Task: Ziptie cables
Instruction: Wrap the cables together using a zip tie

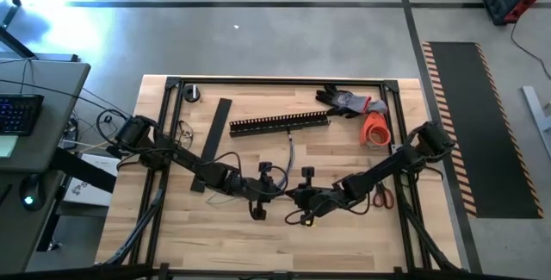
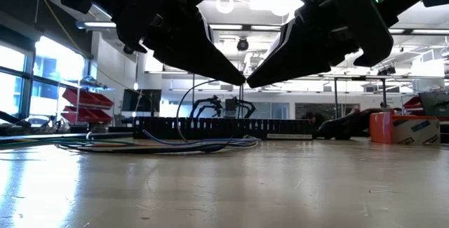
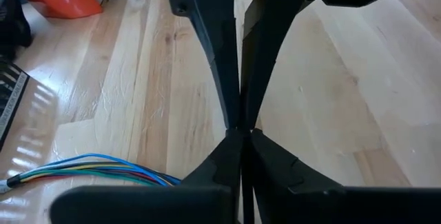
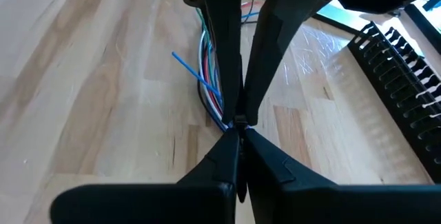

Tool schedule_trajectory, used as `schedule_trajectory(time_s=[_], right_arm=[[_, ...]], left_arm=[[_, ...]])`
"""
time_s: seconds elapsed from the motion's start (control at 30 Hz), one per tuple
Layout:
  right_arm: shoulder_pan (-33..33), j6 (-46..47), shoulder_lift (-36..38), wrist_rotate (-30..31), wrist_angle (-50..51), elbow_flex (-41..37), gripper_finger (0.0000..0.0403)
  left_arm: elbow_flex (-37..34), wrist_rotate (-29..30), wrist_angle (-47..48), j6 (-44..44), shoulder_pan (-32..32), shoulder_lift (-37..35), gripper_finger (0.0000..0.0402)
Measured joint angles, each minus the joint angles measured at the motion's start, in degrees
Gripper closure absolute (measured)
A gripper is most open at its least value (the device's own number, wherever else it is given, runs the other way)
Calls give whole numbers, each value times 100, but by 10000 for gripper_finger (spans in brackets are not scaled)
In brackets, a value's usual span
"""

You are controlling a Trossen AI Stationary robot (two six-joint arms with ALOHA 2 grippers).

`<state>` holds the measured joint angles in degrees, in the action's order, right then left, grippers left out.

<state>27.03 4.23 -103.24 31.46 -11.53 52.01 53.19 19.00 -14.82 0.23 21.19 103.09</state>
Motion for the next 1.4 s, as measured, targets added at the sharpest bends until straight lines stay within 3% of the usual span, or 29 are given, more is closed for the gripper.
schedule_trajectory(time_s=[0.23,0.37,0.93,1.4], right_arm=[[0,9,0,39,-35,0,402],[0,26,0,48,-39,0,403],[2,85,0,28,-35,0,403],[0,115,0,42,-37,0,403]], left_arm=[[0,-57,0,-15,4,0,327],[0,128,-36,-107,4,31,318],[0,228,-178,34,35,37,396],[0,492,-34,-18,69,39,401]])
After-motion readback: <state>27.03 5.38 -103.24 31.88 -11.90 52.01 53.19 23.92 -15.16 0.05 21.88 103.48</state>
